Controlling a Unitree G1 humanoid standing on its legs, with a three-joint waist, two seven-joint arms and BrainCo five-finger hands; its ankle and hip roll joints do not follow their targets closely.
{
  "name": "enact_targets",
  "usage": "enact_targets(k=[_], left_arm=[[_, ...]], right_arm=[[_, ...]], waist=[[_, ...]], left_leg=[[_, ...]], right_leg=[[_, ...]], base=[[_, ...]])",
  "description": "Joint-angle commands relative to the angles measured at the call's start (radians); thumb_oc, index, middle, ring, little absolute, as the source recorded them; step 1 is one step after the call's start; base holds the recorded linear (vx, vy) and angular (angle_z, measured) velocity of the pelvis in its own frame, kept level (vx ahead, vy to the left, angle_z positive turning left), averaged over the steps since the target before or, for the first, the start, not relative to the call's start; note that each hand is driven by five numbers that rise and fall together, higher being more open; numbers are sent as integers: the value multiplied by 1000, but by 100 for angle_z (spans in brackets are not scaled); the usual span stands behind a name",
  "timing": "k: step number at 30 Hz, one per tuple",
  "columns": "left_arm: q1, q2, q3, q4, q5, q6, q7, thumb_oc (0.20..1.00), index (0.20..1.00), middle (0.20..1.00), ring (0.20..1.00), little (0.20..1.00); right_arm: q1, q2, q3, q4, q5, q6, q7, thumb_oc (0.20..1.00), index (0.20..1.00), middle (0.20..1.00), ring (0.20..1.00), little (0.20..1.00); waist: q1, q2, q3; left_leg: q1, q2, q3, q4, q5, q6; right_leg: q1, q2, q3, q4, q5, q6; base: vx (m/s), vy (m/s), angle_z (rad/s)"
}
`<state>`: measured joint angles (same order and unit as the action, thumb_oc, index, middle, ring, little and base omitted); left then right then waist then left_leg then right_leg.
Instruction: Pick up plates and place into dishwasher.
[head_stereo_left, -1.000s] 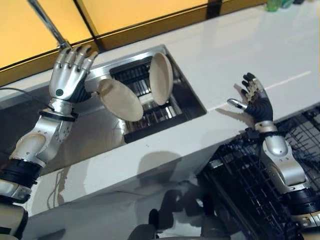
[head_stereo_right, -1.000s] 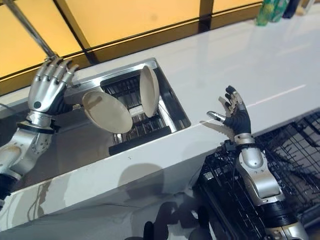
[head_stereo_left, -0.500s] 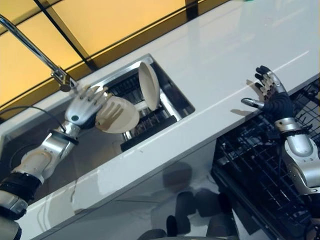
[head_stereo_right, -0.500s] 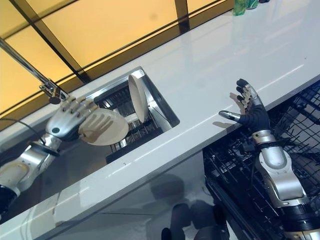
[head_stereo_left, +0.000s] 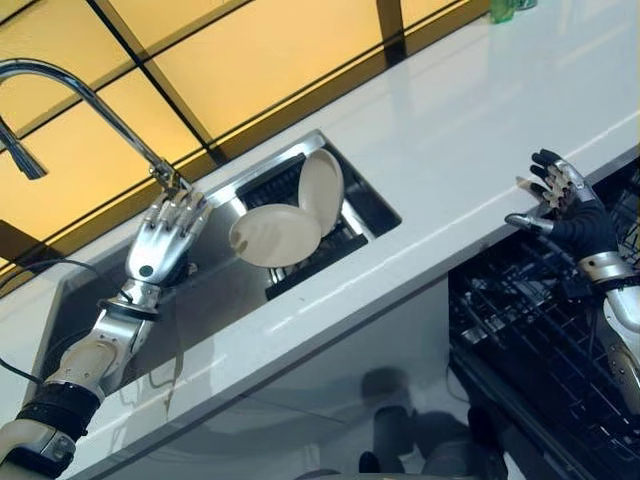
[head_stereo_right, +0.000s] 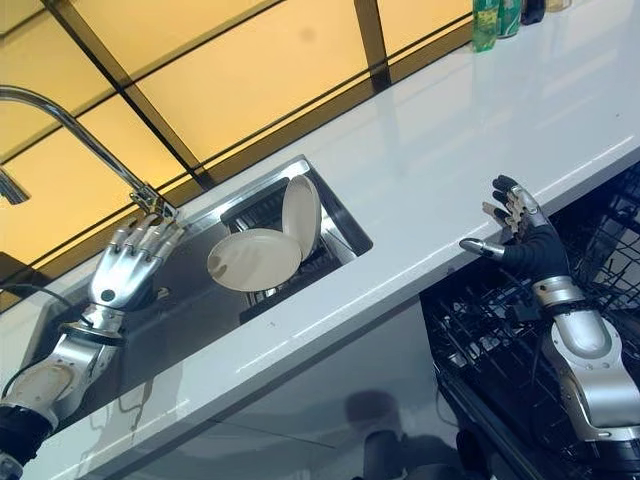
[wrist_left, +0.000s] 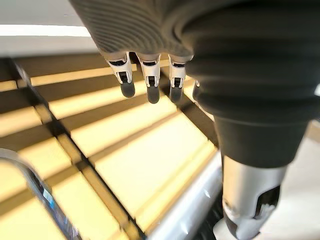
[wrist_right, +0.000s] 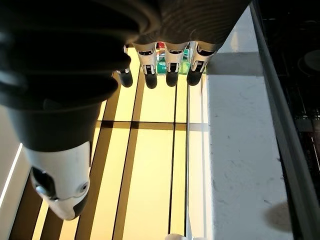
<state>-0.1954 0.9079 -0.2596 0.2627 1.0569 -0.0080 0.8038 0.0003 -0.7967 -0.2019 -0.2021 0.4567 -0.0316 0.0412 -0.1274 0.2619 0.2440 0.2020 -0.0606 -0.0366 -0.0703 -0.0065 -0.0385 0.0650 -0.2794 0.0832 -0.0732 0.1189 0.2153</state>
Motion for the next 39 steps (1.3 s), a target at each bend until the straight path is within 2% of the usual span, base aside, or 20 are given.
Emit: enact_targets(k=[1, 4, 13, 20, 25, 30, 34, 39], left_arm=[[25, 31, 87, -10, 35, 17, 1, 1000, 1000, 1000, 1000, 1000], [38, 22, 73, -19, 29, 14, -34, 1000, 1000, 1000, 1000, 1000], [76, -46, 32, 30, 33, 5, -1, 1000, 1000, 1000, 1000, 1000], [74, -96, -9, 76, 19, 30, 36, 1000, 1000, 1000, 1000, 1000], [53, -114, -28, 107, -7, 88, 49, 1000, 1000, 1000, 1000, 1000], [-23, -111, -56, 146, -61, 167, 92, 1000, 1000, 1000, 1000, 1000], [-116, -108, -81, 190, -113, 247, 140, 1000, 1000, 1000, 1000, 1000], [-231, -102, -83, 237, -164, 351, 146, 1000, 1000, 1000, 1000, 1000]], right_arm=[[136, -3, -9, -20, -10, 78, 34, 1000, 1000, 1000, 1000, 1000], [150, -7, -34, -34, -8, 96, 50, 1000, 1000, 1000, 1000, 1000], [166, -37, -79, -52, -10, 135, 69, 1000, 1000, 1000, 1000, 1000], [147, -62, -83, -38, -14, 137, 73, 1000, 1000, 1000, 1000, 1000], [119, -61, -60, -19, -35, 132, 73, 1000, 1000, 1000, 1000, 1000], [39, -63, -20, 11, -38, 122, 29, 1000, 1000, 1000, 1000, 1000], [-66, -54, 40, 20, -46, 114, -24, 1000, 1000, 1000, 1000, 1000], [-196, -12, 103, 36, -92, 127, -74, 1000, 1000, 1000, 1000, 1000]], waist=[[-13, -50, -67], [-18, -46, -67], [-33, -37, -40], [-45, -42, 1], [-44, -50, 27], [-42, -67, 83], [-33, -82, 133], [-26, -97, 183]], left_leg=[[-109, -76, 14, 89, 10, 13], [-100, -79, 11, 87, 9, 15], [-94, -87, 15, 96, 3, 11], [-143, -85, 28, 140, 8, 2], [-185, -82, 37, 167, 17, -4], [-265, -69, 53, 193, 30, -10], [-351, -58, 63, 215, 45, -13], [-420, -48, 65, 225, 66, -16]], right_leg=[[-46, 22, -10, 163, -87, -37], [-42, 22, -7, 167, -88, -38], [-51, 28, 14, 189, -97, -39], [-114, 35, 39, 230, -91, -43], [-161, 41, 54, 254, -80, -45], [-243, 58, 74, 274, -67, -52], [-317, 72, 84, 278, -51, -61], [-367, 77, 86, 265, -25, -69]], base=[[36, 26, 6], [44, 22, 3], [46, 41, 1], [-2, 41, -7], [-17, 33, -10], [-178, -9, -8], [-248, -37, 0], [-180, -26, -8]])
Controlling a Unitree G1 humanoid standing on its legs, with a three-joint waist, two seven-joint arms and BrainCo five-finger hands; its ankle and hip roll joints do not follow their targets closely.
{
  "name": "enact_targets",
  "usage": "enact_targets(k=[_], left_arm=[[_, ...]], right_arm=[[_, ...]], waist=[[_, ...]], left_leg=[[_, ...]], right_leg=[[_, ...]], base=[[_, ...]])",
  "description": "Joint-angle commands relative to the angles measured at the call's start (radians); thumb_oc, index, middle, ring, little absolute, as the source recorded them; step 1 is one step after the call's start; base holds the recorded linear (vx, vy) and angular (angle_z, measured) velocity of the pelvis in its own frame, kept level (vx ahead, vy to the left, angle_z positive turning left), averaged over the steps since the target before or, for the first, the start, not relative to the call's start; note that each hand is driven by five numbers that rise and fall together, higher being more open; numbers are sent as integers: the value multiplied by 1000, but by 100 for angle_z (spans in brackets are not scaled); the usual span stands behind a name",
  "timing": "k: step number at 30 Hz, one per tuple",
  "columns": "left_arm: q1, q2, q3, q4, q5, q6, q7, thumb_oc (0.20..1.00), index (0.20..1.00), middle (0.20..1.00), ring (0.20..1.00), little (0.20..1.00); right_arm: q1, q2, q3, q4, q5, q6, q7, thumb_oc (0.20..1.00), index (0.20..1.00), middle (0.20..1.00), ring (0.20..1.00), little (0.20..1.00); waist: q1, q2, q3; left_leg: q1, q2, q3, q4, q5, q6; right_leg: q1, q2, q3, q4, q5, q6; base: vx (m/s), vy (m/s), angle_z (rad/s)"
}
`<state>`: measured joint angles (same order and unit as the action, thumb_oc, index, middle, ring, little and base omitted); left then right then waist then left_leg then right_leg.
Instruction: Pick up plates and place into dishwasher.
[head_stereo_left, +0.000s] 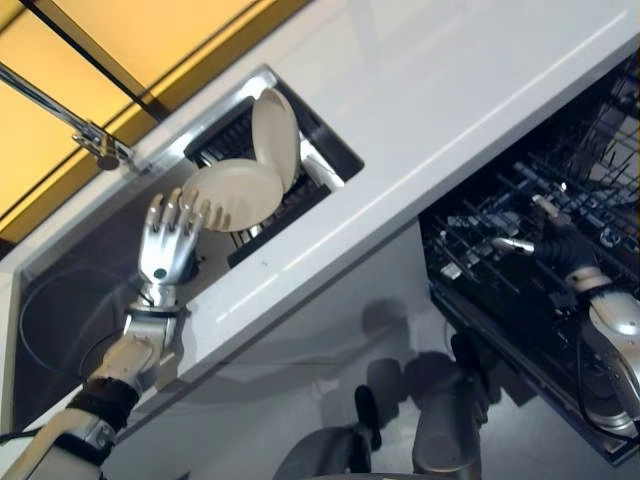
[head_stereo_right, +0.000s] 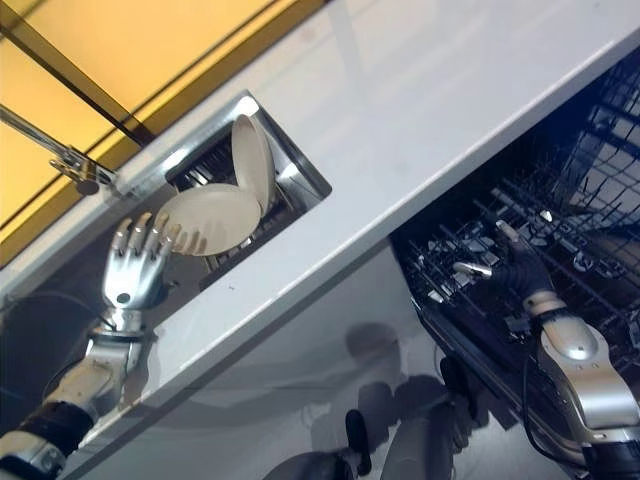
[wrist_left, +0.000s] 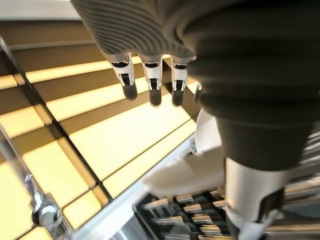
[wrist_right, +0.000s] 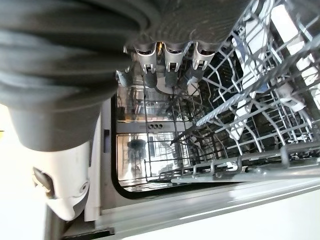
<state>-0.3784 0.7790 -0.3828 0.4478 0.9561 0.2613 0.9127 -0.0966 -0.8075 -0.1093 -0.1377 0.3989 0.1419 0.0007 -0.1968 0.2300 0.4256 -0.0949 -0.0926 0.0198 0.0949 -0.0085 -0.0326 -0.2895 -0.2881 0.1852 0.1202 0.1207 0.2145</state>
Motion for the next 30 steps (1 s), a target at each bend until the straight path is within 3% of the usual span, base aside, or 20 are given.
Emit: enact_targets(k=[1, 3, 7, 10, 14, 15, 17, 18, 19, 20, 30], left_arm=[[-68, 32, 37, 59, -70, 101, 44, 1000, 1000, 1000, 1000, 1000], [-116, 33, 30, 72, -89, 155, 75, 1000, 1000, 1000, 1000, 1000], [-200, 34, 33, 93, -107, 190, 127, 1000, 1000, 1000, 1000, 1000], [-255, 40, 23, 88, -64, 165, 82, 1000, 1000, 1000, 1000, 1000], [-302, 44, -15, 98, 3, 48, -43, 1000, 1000, 1000, 1000, 1000], [-308, 50, -26, 100, 14, 21, -69, 589, 589, 589, 589, 589], [-299, 54, -38, 105, 39, -53, -86, 369, 369, 369, 369, 369], [-294, 62, -43, 109, 47, -78, -78, 304, 304, 304, 304, 304], [-290, 66, -48, 106, 40, -99, -70, 319, 319, 319, 319, 319], [-286, 72, -53, 104, 38, -124, -59, 388, 388, 388, 388, 388], [-264, 107, -67, 71, 51, -262, -28, 338, 338, 338, 338, 338]], right_arm=[[-121, 5, 21, -26, -41, -43, -43, 1000, 1000, 1000, 1000, 1000], [-169, 20, 47, -22, -52, -32, -66, 1000, 1000, 1000, 1000, 1000], [-209, 46, 69, -16, -74, -29, -88, 1000, 1000, 1000, 1000, 1000], [-228, 57, 70, -16, -83, -18, -94, 1000, 1000, 1000, 1000, 1000], [-242, 70, 69, -22, -93, -1, -98, 1000, 1000, 1000, 1000, 1000], [-240, 70, 65, -25, -92, -1, -93, 1000, 1000, 1000, 1000, 1000], [-227, 68, 56, -35, -92, -4, -83, 1000, 1000, 1000, 1000, 1000], [-220, 65, 49, -37, -91, -8, -77, 1000, 1000, 1000, 1000, 1000], [-215, 60, 46, -39, -88, -11, -72, 1000, 1000, 1000, 1000, 1000], [-204, 52, 38, -42, -80, -16, -69, 1000, 1000, 1000, 1000, 1000], [-156, 25, -2, -51, -57, -35, -37, 1000, 1000, 1000, 1000, 1000]], waist=[[45, -69, 10], [49, -77, 26], [51, -88, 45], [52, -94, 51], [49, -93, 55], [46, -91, 56], [43, -88, 58], [40, -86, 60], [37, -84, 62], [36, -82, 62], [30, -68, 59]], left_leg=[[-135, -14, 9, 62, 71, -22], [-157, -8, 10, 66, 76, -23], [-174, -3, 9, 72, 83, -24], [-173, -3, 6, 71, 87, -23], [-165, -4, 2, 64, 93, -21], [-162, -4, 3, 61, 93, -21], [-152, -5, 3, 55, 93, -21], [-149, -4, 5, 53, 94, -22], [-146, -4, 5, 52, 94, -23], [-140, -4, 6, 47, 95, -22], [-115, -8, 12, 36, 96, -22]], right_leg=[[-23, 86, -18, 71, -24, -70], [-40, 87, -22, 71, -17, -73], [-55, 83, -32, 72, -4, -76], [-57, 79, -40, 75, 2, -76], [-54, 77, -47, 75, 9, -76], [-52, 78, -46, 74, 10, -76], [-45, 77, -44, 68, 12, -75], [-43, 77, -44, 67, 13, -75], [-41, 78, -41, 67, 14, -75], [-38, 77, -43, 64, 15, -75], [-21, 70, -48, 64, 16, -73]], base=[[-152, -36, -12], [-137, -45, -9], [-54, -22, 2], [0, 0, 0], [0, 0, 0], [0, 0, 0], [0, 0, 0], [0, 0, 0], [0, 0, 0], [0, 0, 0], [1, 2, 0]])
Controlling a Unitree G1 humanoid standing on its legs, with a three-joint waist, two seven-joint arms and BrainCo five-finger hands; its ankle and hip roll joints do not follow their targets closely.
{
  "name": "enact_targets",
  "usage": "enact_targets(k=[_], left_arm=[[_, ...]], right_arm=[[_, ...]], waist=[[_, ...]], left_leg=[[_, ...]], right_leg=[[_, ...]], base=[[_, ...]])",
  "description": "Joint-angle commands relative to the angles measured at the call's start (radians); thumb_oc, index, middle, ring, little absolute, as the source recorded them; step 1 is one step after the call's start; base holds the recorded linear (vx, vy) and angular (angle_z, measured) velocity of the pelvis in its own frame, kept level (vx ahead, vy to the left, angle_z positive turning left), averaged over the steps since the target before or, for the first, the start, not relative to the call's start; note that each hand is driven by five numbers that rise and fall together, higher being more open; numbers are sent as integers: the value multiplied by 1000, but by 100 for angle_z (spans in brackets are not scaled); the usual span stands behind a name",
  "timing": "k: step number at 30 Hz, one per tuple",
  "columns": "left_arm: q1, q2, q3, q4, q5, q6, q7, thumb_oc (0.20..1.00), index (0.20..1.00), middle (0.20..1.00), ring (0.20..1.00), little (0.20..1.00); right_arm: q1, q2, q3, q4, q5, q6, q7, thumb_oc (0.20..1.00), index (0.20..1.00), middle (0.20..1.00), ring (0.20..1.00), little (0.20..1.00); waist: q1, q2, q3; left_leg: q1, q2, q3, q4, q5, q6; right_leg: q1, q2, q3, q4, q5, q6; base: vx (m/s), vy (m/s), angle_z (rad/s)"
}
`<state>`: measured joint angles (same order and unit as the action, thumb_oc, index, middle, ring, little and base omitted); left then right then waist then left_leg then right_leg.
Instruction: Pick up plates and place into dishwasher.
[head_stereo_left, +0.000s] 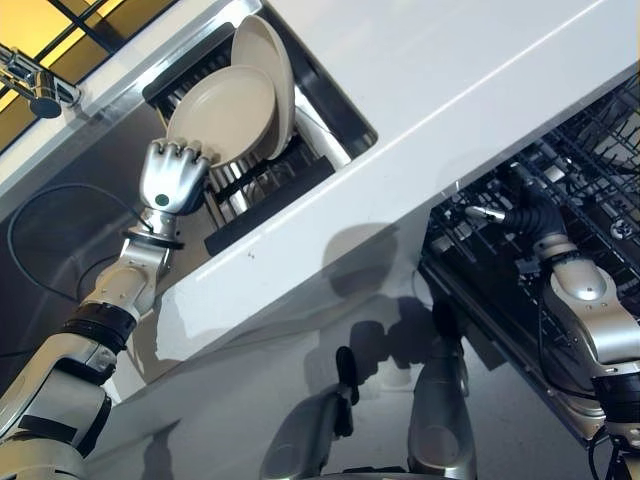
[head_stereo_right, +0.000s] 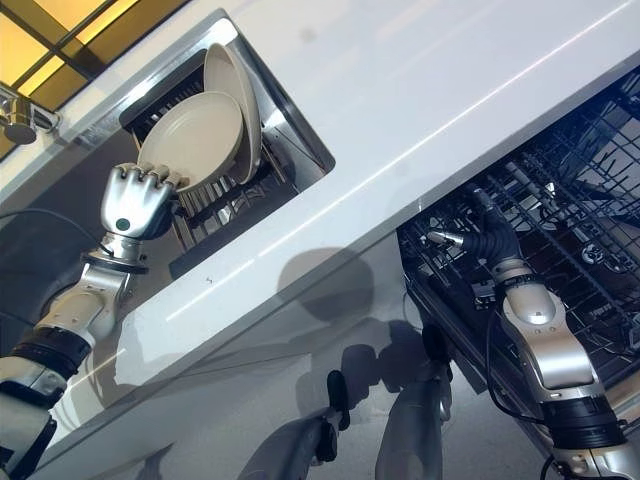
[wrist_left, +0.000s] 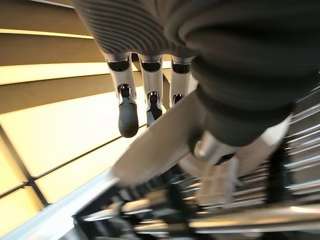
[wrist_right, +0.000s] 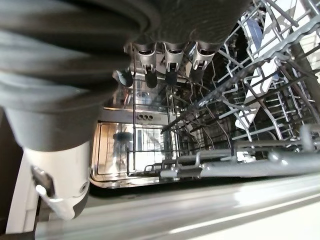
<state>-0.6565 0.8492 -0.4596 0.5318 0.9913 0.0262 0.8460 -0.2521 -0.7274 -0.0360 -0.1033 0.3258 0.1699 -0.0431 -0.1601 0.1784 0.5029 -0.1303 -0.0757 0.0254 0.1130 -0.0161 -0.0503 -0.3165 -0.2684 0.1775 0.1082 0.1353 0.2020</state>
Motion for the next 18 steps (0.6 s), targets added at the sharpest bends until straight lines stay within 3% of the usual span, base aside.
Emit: enact_targets(k=[1, 12, 18], left_arm=[[18, 40, 9, -16, 14, -30, 37, 200, 200, 200, 200, 200], [37, 46, 22, -7, -58, -11, 54, 200, 200, 200, 200, 200], [63, 30, 73, 10, -174, 64, 154, 200, 200, 200, 200, 200]], right_arm=[[4, -61, -80, -89, 21, -61, 8, 1000, 1000, 1000, 1000, 1000], [22, -78, -91, -86, 37, -64, 22, 1000, 1000, 1000, 1000, 1000], [31, -77, -90, -87, 38, -66, 24, 1000, 1000, 1000, 1000, 1000]], waist=[[-8, -15, -21], [-6, -13, -33], [2, -18, -47]], left_leg=[[-75, -26, 6, 16, 103, -4], [-63, -29, 1, 12, 102, -5], [-54, -30, -5, 7, 102, -3]], right_leg=[[9, 51, -40, 74, 1, -61], [16, 47, -49, 77, -1, -64], [25, 43, -58, 76, -4, -68]], base=[[0, 0, 0], [0, 0, 0], [0, 0, 0]])
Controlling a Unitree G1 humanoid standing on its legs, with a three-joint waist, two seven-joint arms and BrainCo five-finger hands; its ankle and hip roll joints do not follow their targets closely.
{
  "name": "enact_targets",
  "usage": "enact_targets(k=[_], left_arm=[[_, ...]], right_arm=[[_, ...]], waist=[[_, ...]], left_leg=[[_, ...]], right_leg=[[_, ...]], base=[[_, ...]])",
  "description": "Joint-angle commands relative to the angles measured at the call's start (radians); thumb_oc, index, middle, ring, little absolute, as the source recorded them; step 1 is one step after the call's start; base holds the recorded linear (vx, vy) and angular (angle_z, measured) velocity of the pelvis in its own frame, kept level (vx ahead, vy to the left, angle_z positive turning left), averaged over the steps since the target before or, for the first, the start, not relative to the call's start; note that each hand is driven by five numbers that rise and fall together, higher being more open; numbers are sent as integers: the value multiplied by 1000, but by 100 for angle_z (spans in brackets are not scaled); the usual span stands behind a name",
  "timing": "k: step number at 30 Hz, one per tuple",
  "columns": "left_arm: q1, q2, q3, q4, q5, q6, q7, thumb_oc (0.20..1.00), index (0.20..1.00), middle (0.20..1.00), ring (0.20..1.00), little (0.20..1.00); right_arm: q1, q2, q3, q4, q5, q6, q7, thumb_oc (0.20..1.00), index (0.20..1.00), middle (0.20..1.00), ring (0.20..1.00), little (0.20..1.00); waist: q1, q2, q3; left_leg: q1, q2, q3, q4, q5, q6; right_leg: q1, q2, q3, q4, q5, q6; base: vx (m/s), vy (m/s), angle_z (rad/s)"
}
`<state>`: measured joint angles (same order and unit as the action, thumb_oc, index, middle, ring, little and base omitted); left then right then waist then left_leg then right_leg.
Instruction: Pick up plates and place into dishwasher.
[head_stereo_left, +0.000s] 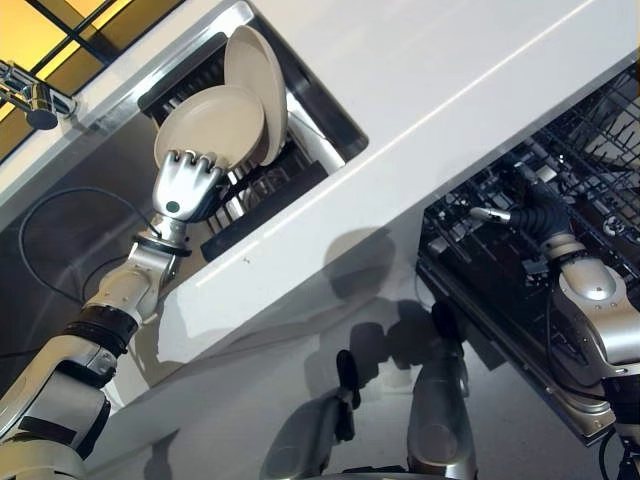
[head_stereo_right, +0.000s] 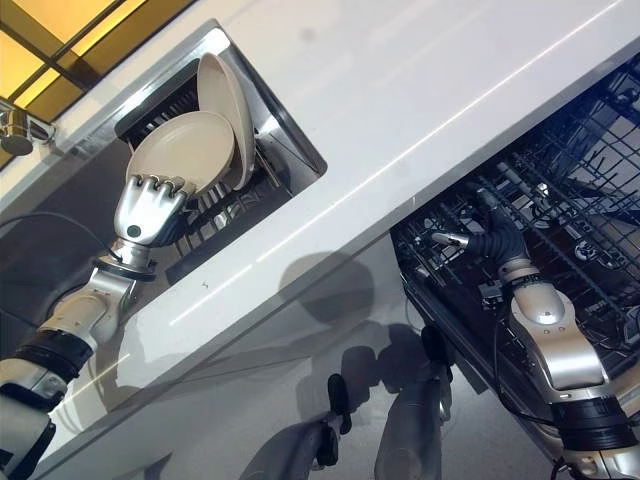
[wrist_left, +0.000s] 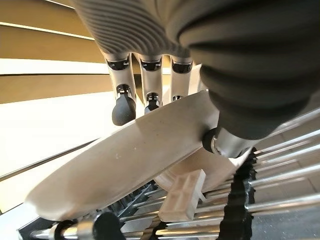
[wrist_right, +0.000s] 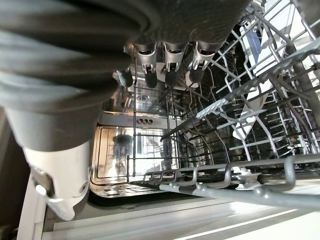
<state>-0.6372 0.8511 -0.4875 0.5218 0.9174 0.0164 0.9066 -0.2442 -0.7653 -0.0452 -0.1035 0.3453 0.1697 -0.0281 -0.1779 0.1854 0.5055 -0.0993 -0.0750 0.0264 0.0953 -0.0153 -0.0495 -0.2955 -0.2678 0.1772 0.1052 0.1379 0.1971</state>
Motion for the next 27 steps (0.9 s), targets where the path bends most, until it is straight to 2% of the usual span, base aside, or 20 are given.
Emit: enact_targets(k=[1, 5, 10, 14, 18, 23, 27], left_arm=[[55, 26, 120, 22, -118, 82, 117, 200, 200, 200, 200, 200], [93, 12, 193, 12, -201, 100, 209, 200, 200, 200, 200, 200], [149, -24, 314, -12, -285, 75, 328, 200, 200, 200, 200, 200], [190, -42, 381, -43, -312, 54, 360, 200, 200, 200, 200, 200], [229, -48, 444, -85, -346, 5, 368, 200, 200, 200, 200, 200], [303, -95, 526, -161, -429, -168, 374, 200, 200, 200, 200, 200], [380, -153, 587, -299, -469, -321, 298, 200, 200, 200, 200, 200]], right_arm=[[30, -38, -86, -86, 19, -69, 14, 1000, 1000, 1000, 1000, 1000], [61, -40, -103, -89, 27, -72, 20, 1000, 1000, 1000, 1000, 1000], [102, -37, -125, -89, 32, -75, 37, 1000, 1000, 1000, 1000, 1000], [132, -30, -133, -91, 30, -73, 49, 1000, 1000, 1000, 1000, 1000], [167, -31, -156, -105, 40, -65, 65, 1000, 1000, 1000, 1000, 1000], [232, -12, -195, -134, 41, -88, 76, 1000, 1000, 1000, 1000, 1000], [287, 21, -236, -180, 39, -117, 69, 1000, 1000, 1000, 1000, 1000]], waist=[[22, -25, -54], [29, -28, -75], [41, -29, -111], [45, -27, -139], [49, -26, -168], [57, -31, -201], [67, -40, -229]], left_leg=[[-81, -31, -8, 24, 101, -4], [-61, -33, -15, 20, 98, -4], [-27, -37, -26, 16, 88, -3], [4, -38, -36, 9, 82, -2], [36, -37, -41, 0, 73, -1], [76, -35, -51, -8, 59, 2], [102, -31, -61, -18, 58, 7]], right_leg=[[7, 41, -60, 78, -7, -63], [26, 34, -71, 78, -13, -64], [63, 23, -87, 74, -25, -67], [95, 20, -97, 71, -34, -70], [131, 15, -109, 65, -47, -73], [173, 10, -128, 62, -64, -77], [205, 12, -145, 54, -69, -82]], base=[[0, 0, 0], [31, -9, 2], [63, -7, 6], [78, -3, 11], [64, -10, 3], [43, -29, 5], [-9, -70, 9]])
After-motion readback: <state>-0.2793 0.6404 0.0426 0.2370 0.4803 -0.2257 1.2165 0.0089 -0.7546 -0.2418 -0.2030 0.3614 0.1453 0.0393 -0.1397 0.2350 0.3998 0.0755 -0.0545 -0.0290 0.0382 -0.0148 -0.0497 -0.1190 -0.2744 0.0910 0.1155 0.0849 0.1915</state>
